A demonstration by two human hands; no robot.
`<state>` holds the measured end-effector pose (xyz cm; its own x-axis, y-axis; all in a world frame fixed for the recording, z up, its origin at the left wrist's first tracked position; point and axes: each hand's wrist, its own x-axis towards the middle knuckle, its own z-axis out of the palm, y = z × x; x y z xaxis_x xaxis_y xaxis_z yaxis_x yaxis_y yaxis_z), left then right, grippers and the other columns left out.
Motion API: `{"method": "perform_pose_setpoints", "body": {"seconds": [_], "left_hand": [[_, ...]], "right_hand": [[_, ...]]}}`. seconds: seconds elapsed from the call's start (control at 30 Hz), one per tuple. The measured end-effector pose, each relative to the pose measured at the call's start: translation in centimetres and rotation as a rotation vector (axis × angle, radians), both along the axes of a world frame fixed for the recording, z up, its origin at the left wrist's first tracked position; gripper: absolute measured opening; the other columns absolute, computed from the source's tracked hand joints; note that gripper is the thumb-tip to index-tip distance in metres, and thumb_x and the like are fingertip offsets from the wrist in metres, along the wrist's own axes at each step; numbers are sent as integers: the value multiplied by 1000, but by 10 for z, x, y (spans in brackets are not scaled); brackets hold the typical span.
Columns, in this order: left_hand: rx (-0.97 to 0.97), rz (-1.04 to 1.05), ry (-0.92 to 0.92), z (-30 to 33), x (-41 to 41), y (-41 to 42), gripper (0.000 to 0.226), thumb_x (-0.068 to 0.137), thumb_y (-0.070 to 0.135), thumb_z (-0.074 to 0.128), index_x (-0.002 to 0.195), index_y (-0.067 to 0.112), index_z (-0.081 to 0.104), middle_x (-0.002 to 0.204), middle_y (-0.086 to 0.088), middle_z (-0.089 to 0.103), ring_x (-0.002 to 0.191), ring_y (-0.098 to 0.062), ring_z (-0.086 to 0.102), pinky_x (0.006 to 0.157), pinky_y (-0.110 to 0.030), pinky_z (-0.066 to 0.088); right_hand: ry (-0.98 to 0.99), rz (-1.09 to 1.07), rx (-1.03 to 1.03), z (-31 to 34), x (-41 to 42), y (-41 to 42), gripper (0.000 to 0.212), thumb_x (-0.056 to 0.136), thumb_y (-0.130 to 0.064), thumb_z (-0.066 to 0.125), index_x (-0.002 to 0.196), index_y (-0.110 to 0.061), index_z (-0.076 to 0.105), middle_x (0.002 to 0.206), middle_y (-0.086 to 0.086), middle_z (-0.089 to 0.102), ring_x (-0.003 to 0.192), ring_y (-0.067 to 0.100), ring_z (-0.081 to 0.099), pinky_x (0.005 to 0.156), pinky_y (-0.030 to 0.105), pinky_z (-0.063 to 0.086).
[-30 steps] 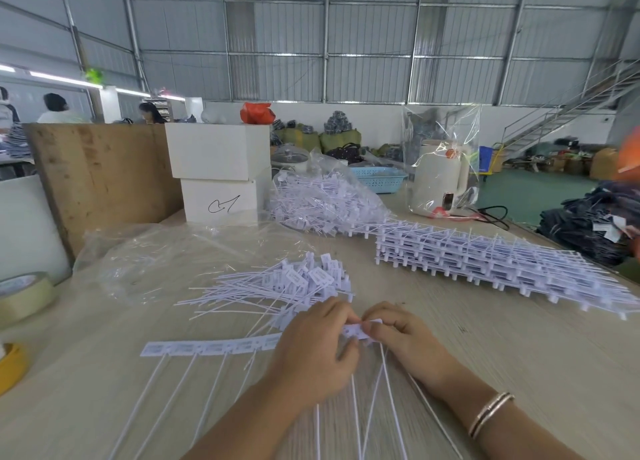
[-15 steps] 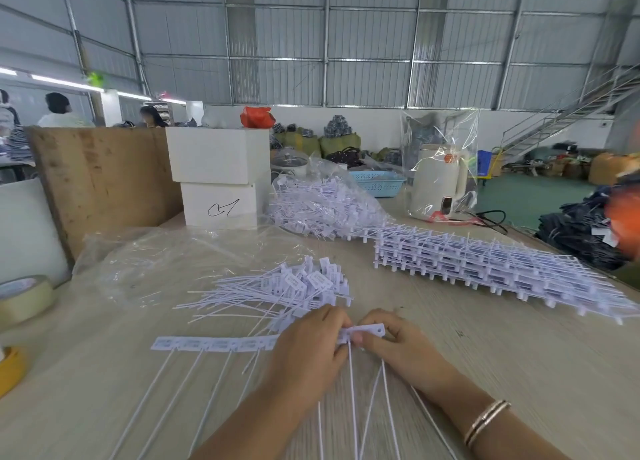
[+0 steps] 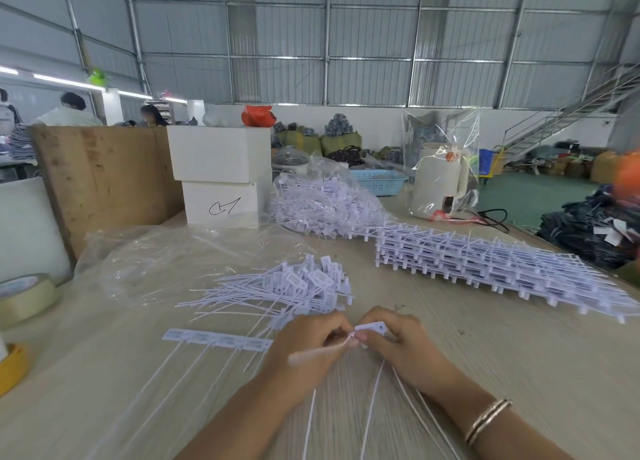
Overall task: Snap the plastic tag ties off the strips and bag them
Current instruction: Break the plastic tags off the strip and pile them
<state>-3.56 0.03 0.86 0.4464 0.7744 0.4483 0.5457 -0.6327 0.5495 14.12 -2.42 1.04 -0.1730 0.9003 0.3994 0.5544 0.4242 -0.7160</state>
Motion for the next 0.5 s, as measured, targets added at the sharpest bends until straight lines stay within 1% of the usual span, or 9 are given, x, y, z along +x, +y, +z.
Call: {"method": "perform_pose_setpoints", "body": {"seconds": [0.03, 0.07, 0.13, 0.2, 0.23, 0.27, 0.33, 0.43, 0.5], "left_hand": [[-44, -30, -46, 0, 0, 0, 7, 85, 36, 66, 86, 29, 68, 66, 19, 62, 62, 3, 55, 58, -16, 39], [-70, -45, -79, -1, -1, 0, 6, 84, 35, 68, 85, 29, 68, 65, 22, 61, 61, 4, 56, 58, -15, 39], [-86, -35, -110, -2, -2, 0, 6, 82, 35, 69, 85, 30, 68, 72, 19, 66, 68, 2, 62, 64, -21, 47], [-99, -28, -146, -2, 1, 1, 3, 82, 32, 70, 84, 30, 68, 75, 11, 69, 72, -4, 65, 68, -29, 51], [-119, -27, -190, -2, 3, 0, 5, 82, 29, 71, 81, 33, 67, 75, 11, 69, 72, -4, 65, 67, -28, 51], [-138, -23, -237, -1, 5, -1, 11, 81, 27, 72, 78, 36, 66, 74, 12, 69, 72, -2, 65, 65, -23, 50], [-157, -21, -298, -1, 8, -2, 18, 80, 25, 74, 76, 40, 65, 74, 16, 70, 73, 2, 65, 65, -17, 48], [-186, -42, -362, -1, 7, -1, 12, 81, 29, 72, 75, 38, 66, 77, 11, 71, 74, -4, 67, 67, -23, 52], [-248, -29, -442, 0, 5, 0, 10, 83, 29, 70, 78, 37, 66, 76, 6, 71, 72, -9, 66, 67, -25, 51]], "right_hand": [[-10, 2, 18, 1, 0, 0, 18, 88, -25, 63, 74, -36, 63, 77, -14, 63, 80, 4, 59, 95, 54, 37], [-12, 5, 27, 1, -1, -1, 18, 88, -24, 62, 75, -36, 63, 75, -15, 63, 80, 5, 59, 94, 55, 37], [7, 5, 15, 1, -2, -1, 15, 88, -24, 62, 76, -33, 66, 75, -16, 63, 81, 5, 60, 95, 54, 37], [43, 9, 13, 1, -2, 0, 15, 89, -23, 62, 78, -32, 68, 76, -14, 65, 80, 3, 60, 92, 45, 38], [86, 28, 17, 1, -2, 0, 16, 89, -21, 61, 78, -30, 69, 76, -12, 66, 78, 2, 60, 88, 38, 41], [143, 53, 18, 2, -1, 0, 16, 88, -18, 61, 78, -27, 69, 76, -11, 67, 75, 3, 60, 82, 31, 42], [242, 92, -1, 3, -1, -1, 13, 87, -19, 61, 78, -23, 70, 75, -9, 68, 73, 5, 59, 74, 22, 42], [352, 136, -6, 2, 0, 1, 12, 84, -22, 59, 79, -20, 71, 75, -5, 68, 72, 5, 60, 69, 16, 44], [489, 143, -5, 2, 2, 3, 15, 83, -21, 57, 82, -19, 71, 75, -3, 68, 71, 6, 61, 69, 17, 47]]}}
